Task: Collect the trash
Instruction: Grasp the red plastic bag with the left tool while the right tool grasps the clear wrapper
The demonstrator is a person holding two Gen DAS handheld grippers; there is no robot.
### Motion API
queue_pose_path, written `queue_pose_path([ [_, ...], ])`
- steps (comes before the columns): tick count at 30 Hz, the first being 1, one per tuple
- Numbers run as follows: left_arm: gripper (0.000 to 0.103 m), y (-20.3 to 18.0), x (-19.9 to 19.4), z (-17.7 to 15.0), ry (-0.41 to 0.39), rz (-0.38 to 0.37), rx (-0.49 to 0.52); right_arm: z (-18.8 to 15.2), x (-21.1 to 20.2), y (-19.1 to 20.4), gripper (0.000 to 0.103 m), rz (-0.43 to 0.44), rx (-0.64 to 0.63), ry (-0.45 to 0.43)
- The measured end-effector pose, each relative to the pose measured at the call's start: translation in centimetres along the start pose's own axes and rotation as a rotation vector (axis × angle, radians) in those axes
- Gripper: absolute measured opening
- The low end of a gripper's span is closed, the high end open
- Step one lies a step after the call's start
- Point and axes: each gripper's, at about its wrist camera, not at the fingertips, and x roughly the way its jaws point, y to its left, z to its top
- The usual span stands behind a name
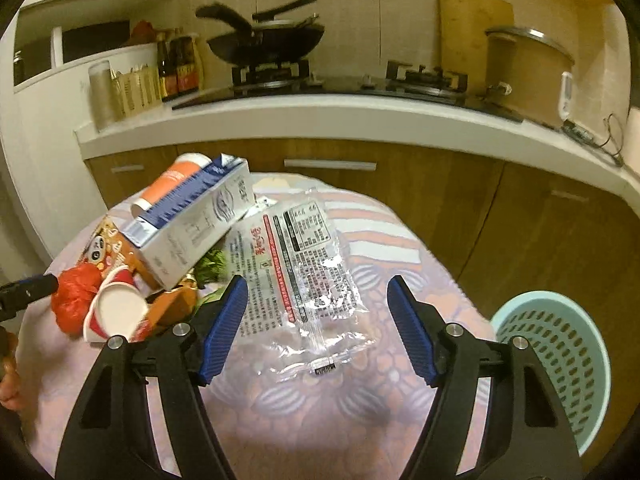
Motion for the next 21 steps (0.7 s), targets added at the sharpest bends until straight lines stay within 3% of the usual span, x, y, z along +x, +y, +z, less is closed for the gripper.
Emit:
queue_pose_path([
  [4, 0.091, 0.2, 1.6, -0.2, 0.038, -0.026, -0.023, -0.1, 1.9, -0.3, 0.077, 0.011, 0.001, 0.037],
  [7, 0.075, 0.3, 2.7, -0.2, 0.062, -0.042, -0.03, 0.0, 2.8, -0.2, 0.089, 0.013, -0.01, 0.059],
  [12, 0.054, 0.2, 2.8, -0.6, 0.05, -0.05, -0.027, 0.2, 5.0, -0.2, 0.089, 0.035, -0.008, 0.125],
  [19, 0.049, -0.2, 1.8, -0.5, 0.013, -0.065, -0.033, 0.1, 7.5, 1.2, 0.09, 0.026, -0.059, 0.212],
  [20, 0.049, -0.3, 1.4, -0.5, 0.004, -0.068, -0.032, 0.1, 7.6, 1.3, 0.089, 0.025, -0.061, 0.216],
  [21, 0.049, -0.5, 1.0, -0.4, -0.008, -0.07, -0.03, 0.0, 7.5, 1.2, 0.08, 0.018, -0.057, 0.211],
])
